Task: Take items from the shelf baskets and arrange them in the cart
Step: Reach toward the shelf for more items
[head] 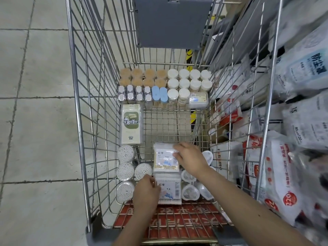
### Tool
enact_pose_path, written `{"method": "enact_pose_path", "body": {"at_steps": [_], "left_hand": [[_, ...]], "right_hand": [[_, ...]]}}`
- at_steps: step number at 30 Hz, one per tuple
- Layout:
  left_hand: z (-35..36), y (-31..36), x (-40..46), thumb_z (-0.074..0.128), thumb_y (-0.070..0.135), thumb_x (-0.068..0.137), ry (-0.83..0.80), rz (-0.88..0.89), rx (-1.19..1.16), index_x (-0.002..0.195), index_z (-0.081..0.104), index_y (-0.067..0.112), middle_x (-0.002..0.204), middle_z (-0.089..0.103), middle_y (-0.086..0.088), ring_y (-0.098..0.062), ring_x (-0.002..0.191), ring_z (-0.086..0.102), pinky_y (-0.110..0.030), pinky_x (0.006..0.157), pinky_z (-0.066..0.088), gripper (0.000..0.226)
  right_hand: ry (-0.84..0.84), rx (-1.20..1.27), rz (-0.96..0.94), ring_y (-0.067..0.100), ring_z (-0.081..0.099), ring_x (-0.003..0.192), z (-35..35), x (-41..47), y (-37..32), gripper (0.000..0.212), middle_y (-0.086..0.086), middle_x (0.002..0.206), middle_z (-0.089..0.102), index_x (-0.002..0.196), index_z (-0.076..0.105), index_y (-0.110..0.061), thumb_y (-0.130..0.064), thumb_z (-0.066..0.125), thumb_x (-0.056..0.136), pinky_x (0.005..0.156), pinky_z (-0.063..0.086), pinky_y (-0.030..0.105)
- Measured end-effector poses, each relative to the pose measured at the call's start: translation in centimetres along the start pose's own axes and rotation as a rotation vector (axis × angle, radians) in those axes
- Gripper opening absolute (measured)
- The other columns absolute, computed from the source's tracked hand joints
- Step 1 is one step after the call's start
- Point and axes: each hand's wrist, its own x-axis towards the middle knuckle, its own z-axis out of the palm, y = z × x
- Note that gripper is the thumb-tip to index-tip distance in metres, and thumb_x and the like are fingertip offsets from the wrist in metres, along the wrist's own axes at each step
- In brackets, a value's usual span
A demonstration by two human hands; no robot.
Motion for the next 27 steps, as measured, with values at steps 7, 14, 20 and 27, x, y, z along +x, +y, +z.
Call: {"method": "enact_pose_path", "body": {"at_steps": [7, 14, 20, 27], "left_hand": [[-1.6, -0.5, -0.3, 0.058, 0.021, 0.088, -0.017, -0.004, 0.013, 0.092, 0.056, 0.023, 0.085, 0.062, 0.008, -0.013, 0.079, 0.059, -0.029, 0.067, 0.045, 0.005], [-5.0, -0.2, -3.1, 0.058, 0.023, 0.092, -0.118, 0.205, 0.038, 0.098, 0.059, 0.021, 0.095, 0.063, 0.007, -0.011, 0.083, 0.058, -0.027, 0.071, 0.047, 0.007], [-10.2, 0.9, -6.3, 0.054, 0.027, 0.095, -0.219, 0.395, 0.279, 0.125, 0.056, 0.018, 0.122, 0.061, 0.001, -0.015, 0.107, 0.058, -0.022, 0.079, 0.041, 0.031], [-16.6, 2.4, -8.9, 0.056, 0.029, 0.094, -0.271, 0.515, 0.458, 0.13, 0.055, 0.017, 0.123, 0.062, -0.002, -0.018, 0.11, 0.059, -0.027, 0.089, 0.046, 0.037]], "right_hand": [[-0.006, 0.044, 0.018, 0.023, 0.031, 0.139, -0.4, -1.9, 0.0, 0.053, 0.006, 0.152, 0.034, 0.148, 0.032, -0.014, -0.027, 0.047, 0.099, 0.114, 0.025, 0.036], [0.106, 0.189, 0.168, 0.023, 0.046, 0.127, -2.1, -8.3, -1.7, 0.045, 0.005, 0.144, 0.046, 0.14, 0.044, -0.015, -0.025, 0.051, 0.097, 0.106, 0.036, 0.034], [0.172, 0.384, 0.352, 0.02, 0.052, 0.12, -3.5, -16.0, -5.8, 0.039, 0.002, 0.136, 0.055, 0.136, 0.051, -0.019, -0.027, 0.05, 0.098, 0.099, 0.041, 0.03], [0.435, 0.736, 0.469, 0.012, 0.058, 0.107, -3.9, -25.1, -12.0, 0.029, -0.001, 0.121, 0.063, 0.125, 0.059, -0.021, -0.026, 0.052, 0.097, 0.089, 0.043, 0.022]]}}
